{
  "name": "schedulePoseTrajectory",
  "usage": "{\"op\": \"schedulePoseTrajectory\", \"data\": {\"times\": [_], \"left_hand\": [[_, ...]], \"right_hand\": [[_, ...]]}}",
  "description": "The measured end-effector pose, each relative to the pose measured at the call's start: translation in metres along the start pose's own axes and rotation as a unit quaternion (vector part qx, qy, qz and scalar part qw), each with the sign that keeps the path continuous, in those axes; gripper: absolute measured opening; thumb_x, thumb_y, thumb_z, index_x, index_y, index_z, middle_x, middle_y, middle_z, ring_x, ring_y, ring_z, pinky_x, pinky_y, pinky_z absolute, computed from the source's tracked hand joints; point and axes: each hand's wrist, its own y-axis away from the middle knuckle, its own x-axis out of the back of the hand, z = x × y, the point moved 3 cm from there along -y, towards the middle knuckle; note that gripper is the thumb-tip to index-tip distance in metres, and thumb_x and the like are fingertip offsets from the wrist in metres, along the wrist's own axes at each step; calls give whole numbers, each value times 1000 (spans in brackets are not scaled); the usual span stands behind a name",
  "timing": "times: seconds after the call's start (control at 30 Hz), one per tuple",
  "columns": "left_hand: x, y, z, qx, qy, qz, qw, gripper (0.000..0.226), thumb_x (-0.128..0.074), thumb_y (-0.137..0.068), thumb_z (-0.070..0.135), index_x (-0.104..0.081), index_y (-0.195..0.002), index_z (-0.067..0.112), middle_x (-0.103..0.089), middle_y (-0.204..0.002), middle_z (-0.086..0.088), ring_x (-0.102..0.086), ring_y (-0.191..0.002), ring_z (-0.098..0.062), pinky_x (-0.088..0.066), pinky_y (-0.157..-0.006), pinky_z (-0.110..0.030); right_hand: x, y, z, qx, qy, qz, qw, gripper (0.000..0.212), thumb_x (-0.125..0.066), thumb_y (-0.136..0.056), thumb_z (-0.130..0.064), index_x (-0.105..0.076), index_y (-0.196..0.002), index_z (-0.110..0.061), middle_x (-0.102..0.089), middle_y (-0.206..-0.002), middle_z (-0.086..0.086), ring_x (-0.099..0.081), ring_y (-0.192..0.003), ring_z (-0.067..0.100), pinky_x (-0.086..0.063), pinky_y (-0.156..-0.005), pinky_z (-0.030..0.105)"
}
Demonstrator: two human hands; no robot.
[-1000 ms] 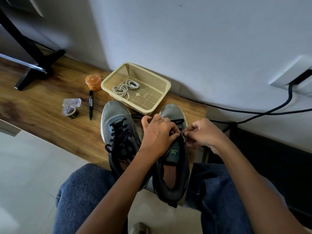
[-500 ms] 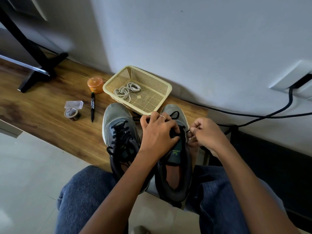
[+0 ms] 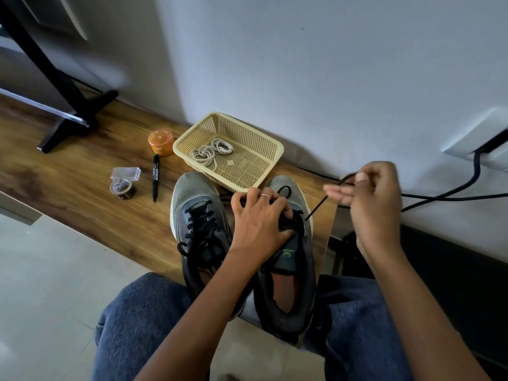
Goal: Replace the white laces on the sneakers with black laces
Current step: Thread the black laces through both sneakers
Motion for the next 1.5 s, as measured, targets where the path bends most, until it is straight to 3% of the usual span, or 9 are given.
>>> {"op": "schedulePoseTrajectory", "data": {"times": [0.17,0.33,0.5,0.63,0.73,0.87,1.03,1.23,1.5], "left_hand": [[-5,1,0,0,-4,6,1000,31,-73,-69,45,-60,-95,32,-55,-110,8,-41,-113,-20,-12,-100,-39],[-4,1,1,-2,-4,5,1000,30,-70,-74,46,-60,-99,32,-54,-115,8,-38,-118,-20,-11,-101,-39],[-2,1,-1,0,-7,37,999,19,-69,-76,40,-64,-92,31,-58,-113,8,-38,-118,-18,-12,-100,-38],[-3,1,-2,4,-1,28,1000,19,-66,-79,41,-64,-95,31,-54,-120,9,-29,-123,-16,-10,-102,-39],[-3,1,-2,7,4,22,1000,21,-66,-79,41,-63,-96,31,-53,-122,9,-30,-125,-18,-9,-103,-39],[-4,0,-4,17,2,26,1000,23,-66,-77,41,-62,-98,30,-54,-120,8,-33,-124,-19,-12,-102,-39],[-4,2,-4,25,-15,7,1000,29,-61,-78,40,-56,-105,32,-53,-119,11,-31,-125,-17,-8,-102,-36],[-4,2,-8,38,-13,3,999,30,-58,-79,39,-53,-108,33,-52,-116,13,-33,-122,-15,-7,-105,-37],[-2,0,-5,44,-18,-3,999,50,-57,-80,44,-43,-127,34,-50,-125,14,-35,-122,-14,-7,-105,-37]], "right_hand": [[19,7,-33,248,-45,198,947,24,-26,-102,-5,-34,-98,-28,-60,-109,20,-70,-93,21,-57,-81,29],[18,11,-39,337,-16,208,918,22,-29,-102,-2,-35,-102,-22,-62,-110,18,-68,-100,21,-54,-85,28],[8,-5,-6,147,207,-12,967,9,-39,-99,-9,-46,-105,-9,-64,-84,5,-65,-72,21,-49,-62,31],[-9,1,24,24,373,-313,873,14,-49,-95,-10,-57,-98,-21,-55,-80,-7,-52,-67,12,-38,-57,25],[-19,9,29,-2,393,-377,838,8,-58,-93,-16,-61,-100,-18,-55,-82,-5,-51,-71,9,-36,-56,22],[-26,7,30,-8,430,-342,836,10,-64,-90,-17,-64,-83,-10,-59,-75,-1,-57,-72,15,-39,-57,24],[-23,4,26,-14,422,-258,869,17,-57,-91,-5,-61,-74,-6,-58,-73,2,-54,-67,12,-32,-51,19],[3,-12,10,123,277,23,953,9,-50,-92,3,-53,-84,-1,-53,-89,9,-45,-78,15,-31,-63,14],[2,-3,2,248,176,137,943,7,-50,-93,0,-55,-88,2,-46,-88,5,-39,-78,7,-32,-69,5]]}}
